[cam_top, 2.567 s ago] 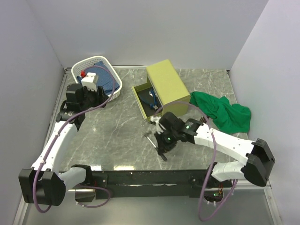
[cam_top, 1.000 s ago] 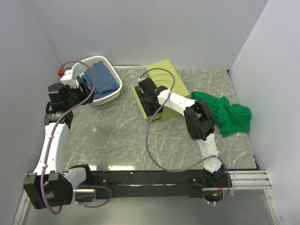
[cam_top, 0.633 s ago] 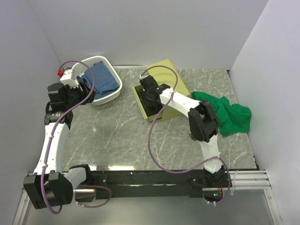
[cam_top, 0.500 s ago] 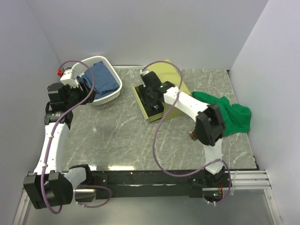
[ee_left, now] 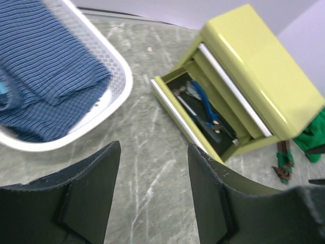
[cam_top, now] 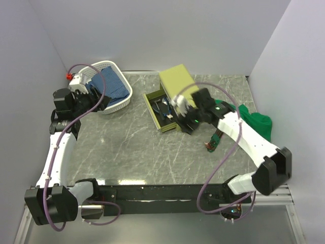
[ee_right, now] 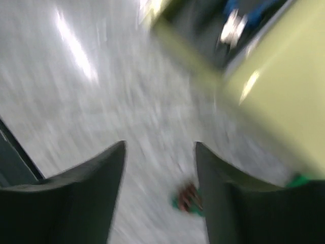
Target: Sort the tools into containers
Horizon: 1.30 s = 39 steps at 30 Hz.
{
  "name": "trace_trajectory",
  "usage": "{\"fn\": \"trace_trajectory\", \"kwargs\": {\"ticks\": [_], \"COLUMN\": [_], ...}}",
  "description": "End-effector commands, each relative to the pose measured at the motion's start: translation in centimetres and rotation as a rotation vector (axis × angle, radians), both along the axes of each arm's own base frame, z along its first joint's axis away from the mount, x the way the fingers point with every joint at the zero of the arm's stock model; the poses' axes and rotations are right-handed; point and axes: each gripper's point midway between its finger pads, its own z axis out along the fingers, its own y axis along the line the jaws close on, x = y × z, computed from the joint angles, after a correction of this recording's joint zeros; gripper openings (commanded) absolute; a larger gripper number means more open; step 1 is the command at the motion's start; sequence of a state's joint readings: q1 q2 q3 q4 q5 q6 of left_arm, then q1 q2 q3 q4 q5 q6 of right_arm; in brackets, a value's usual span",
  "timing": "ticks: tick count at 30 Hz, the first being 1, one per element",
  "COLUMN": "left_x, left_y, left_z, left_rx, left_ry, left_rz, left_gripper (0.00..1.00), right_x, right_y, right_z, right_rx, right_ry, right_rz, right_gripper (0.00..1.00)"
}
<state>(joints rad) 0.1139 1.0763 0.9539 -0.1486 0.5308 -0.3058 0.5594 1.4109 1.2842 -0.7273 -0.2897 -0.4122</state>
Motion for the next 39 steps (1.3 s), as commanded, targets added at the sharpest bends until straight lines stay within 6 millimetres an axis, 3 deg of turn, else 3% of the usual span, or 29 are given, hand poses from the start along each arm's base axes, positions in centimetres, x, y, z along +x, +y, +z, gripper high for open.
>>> {"fn": "trace_trajectory", "kwargs": {"ticks": [1, 3, 4, 6, 11, 12, 15, 22, 27, 34, 39], "left_x": [-0.4, -0.5, -0.6, -0.7, -0.9, -1.0, -1.0, -0.6, -0.1, 0.3, 1.0], "left_y": [-2.0, -2.3, -2.4, -2.6, -2.4, -2.3, -1.8, -0.4, 1.7, 3.3, 4.5], "left_z": [2.4, 2.4, 2.3, 2.3, 1.9, 1.6, 0.6, -0.9, -1.1, -2.2, -3.0], "left_rx": [-0.012, -0.011, -0.013, -0.011, 0.023, 0.028, 0.056, 0.054, 0.053, 0.065, 0.074], "left_ry": [-0.092, -0.095, -0.097, -0.099, -0.110, -0.100, -0.075, -0.039, -0.017, 0.028, 0.058], "left_rz": [-0.119, -0.134, -0.142, -0.157, -0.160, -0.160, -0.150, -0.114, -0.056, -0.020, 0.009], "left_gripper": [0.60, 0.60, 0.60, 0.60, 0.61, 0.61, 0.61, 0.61, 0.61, 0.61, 0.61], "right_x": [-7.0, -7.7, -9.0, -9.3, -7.0, -5.7, -3.6, -0.4, 1.7, 3.3, 2.3], "right_y": [-6.8, -10.0, -11.4, -14.1, -16.8, -17.2, -17.9, -20.0, -21.6, -20.8, -20.4], "right_z": [-3.6, -4.7, -6.1, -7.6, -10.3, -10.2, -10.8, -12.0, -13.7, -16.0, -17.7], "right_rx": [-0.202, -0.327, -0.369, -0.464, -0.549, -0.565, -0.591, -0.652, -0.678, -0.638, -0.607], "right_ry": [-0.014, -0.087, -0.050, -0.050, -0.013, -0.030, -0.030, -0.041, -0.016, -0.029, -0.022], "right_rz": [0.520, 0.676, 0.727, 0.844, 0.947, 0.945, 0.996, 1.066, 1.097, 1.140, 1.229], "right_gripper": [0.72, 0.82, 0.85, 0.87, 0.88, 0.93, 1.00, 1.00, 1.00, 1.00, 1.00]}}
